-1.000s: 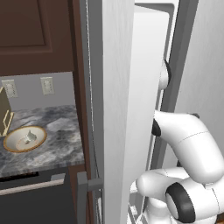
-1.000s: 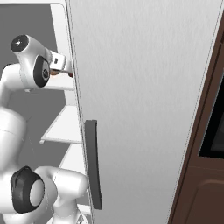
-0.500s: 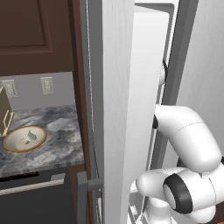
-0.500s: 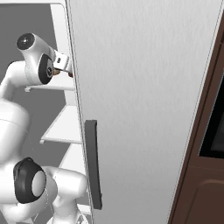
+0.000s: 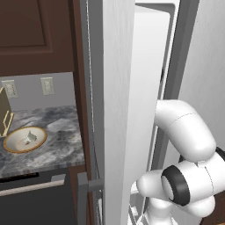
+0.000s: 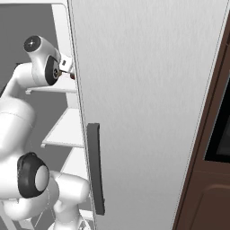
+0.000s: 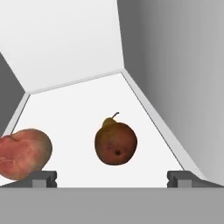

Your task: Take the garlic, peach, and pear from the freezer and place them in the bowl on the counter.

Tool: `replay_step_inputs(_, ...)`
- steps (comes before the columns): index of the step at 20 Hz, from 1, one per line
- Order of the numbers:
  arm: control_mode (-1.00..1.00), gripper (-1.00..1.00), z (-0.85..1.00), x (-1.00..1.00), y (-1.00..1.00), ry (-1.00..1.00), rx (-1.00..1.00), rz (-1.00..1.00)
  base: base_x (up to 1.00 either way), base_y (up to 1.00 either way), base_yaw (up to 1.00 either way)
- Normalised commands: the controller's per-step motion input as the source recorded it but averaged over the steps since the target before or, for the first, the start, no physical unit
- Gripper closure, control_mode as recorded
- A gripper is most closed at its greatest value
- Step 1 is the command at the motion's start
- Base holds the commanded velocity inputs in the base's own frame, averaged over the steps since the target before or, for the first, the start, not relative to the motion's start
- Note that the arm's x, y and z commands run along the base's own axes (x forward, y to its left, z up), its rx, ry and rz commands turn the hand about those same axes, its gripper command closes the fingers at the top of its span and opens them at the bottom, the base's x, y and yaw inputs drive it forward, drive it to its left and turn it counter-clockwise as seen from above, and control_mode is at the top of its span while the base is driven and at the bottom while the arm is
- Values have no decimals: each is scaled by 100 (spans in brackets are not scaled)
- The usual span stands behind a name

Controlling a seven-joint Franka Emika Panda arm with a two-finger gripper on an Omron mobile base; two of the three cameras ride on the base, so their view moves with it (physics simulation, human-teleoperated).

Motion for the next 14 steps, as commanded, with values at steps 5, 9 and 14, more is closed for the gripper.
replay_step_inputs(5, -100, -100, -1, 7, 0, 6, 3, 0, 0, 0, 0)
replay_step_inputs(9, -100, -100, -18, 0, 0, 4, 0, 0, 0, 0, 0)
replay_step_inputs(14, -100, -100, -29, 12, 0, 0, 0, 0, 0, 0, 0)
